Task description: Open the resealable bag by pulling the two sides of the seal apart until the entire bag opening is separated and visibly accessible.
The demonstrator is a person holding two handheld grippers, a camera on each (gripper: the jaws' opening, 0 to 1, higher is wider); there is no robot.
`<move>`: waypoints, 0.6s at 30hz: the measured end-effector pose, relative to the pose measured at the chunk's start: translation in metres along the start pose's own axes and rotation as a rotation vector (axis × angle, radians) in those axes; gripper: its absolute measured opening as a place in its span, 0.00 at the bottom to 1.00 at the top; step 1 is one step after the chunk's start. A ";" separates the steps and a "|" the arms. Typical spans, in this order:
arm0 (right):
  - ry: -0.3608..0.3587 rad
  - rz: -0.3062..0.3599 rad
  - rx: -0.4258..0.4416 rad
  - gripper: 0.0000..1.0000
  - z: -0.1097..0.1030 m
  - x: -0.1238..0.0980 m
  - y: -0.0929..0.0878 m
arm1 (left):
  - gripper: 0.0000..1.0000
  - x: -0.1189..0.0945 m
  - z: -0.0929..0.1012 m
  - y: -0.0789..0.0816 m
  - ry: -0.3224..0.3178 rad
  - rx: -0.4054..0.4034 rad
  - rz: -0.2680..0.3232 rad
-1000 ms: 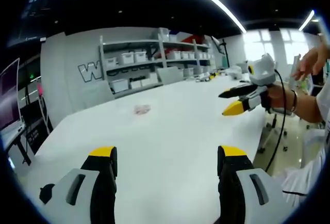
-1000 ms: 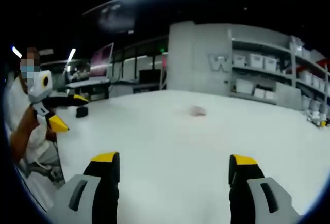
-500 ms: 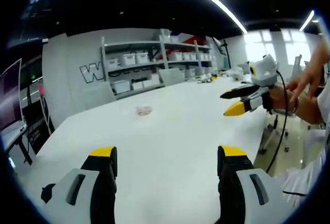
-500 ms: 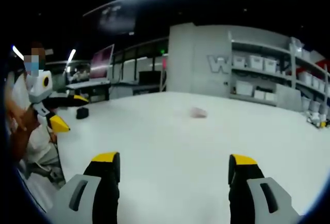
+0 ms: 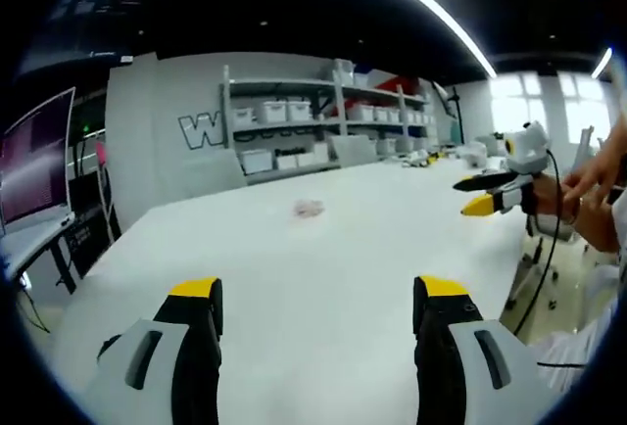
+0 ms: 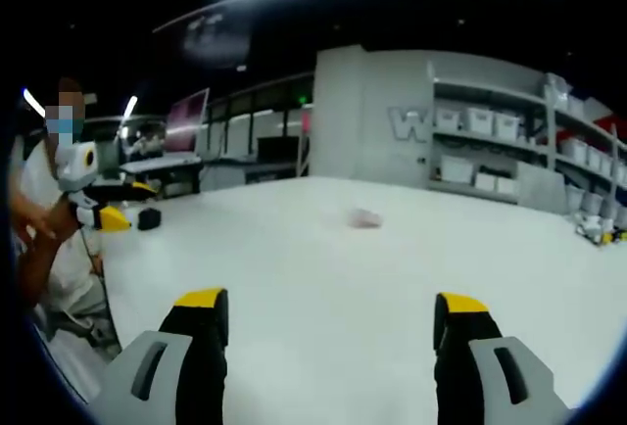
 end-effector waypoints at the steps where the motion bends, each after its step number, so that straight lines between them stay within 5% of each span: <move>1: -0.001 0.001 -0.004 0.87 0.001 0.000 0.001 | 0.80 0.000 0.000 0.000 0.001 -0.002 0.001; 18: 0.007 0.028 -0.004 0.86 -0.003 -0.006 0.003 | 0.79 -0.004 -0.004 0.000 0.024 0.008 0.021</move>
Point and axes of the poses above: the point that each gripper's makers call its tool centre point, and the gripper's own axes: x roughly forward along the fingers, z roughly to its right, y roughly out of its top, the point moved 10 cm from there along -x, roughly backward along the fingers, and after that the axes turned 6 degrees about z, right-handed, at the moved point
